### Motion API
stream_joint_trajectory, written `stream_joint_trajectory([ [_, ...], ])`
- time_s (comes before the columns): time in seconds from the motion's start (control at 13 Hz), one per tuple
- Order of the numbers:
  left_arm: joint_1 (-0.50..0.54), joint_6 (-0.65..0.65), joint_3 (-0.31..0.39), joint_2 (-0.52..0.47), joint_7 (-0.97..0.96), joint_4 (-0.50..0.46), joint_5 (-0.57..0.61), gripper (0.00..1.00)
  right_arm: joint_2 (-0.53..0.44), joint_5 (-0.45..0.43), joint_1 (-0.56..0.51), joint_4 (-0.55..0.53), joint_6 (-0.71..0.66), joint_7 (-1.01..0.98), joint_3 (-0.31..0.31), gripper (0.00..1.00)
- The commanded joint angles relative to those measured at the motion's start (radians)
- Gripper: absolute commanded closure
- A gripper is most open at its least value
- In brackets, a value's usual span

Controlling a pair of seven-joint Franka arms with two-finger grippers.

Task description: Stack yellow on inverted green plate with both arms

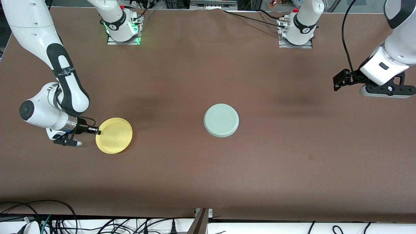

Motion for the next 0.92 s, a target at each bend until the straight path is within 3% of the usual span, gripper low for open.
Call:
stream_joint_trajectory([
  [0.0, -0.002, -0.031, -0.014, 0.017, 0.014, 0.051, 0.018, 0.0, -0.03, 0.023, -0.007, 0.047, -0.098, -0.028, 0.021, 1.0],
  [0.23, -0.003, -0.034, -0.014, 0.017, 0.013, 0.062, 0.021, 0.0, -0.082, 0.027, -0.004, 0.091, -0.193, 0.013, 0.099, 1.0],
  [0.62, -0.005, -0.047, -0.015, 0.017, 0.014, 0.062, 0.021, 0.0, -0.087, 0.027, 0.024, 0.093, -0.152, 0.385, 0.302, 1.0],
  [0.85, -0.005, -0.065, -0.018, 0.013, 0.019, 0.062, 0.023, 0.0, -0.071, 0.029, 0.165, 0.094, -0.06, 0.591, 0.31, 1.0],
])
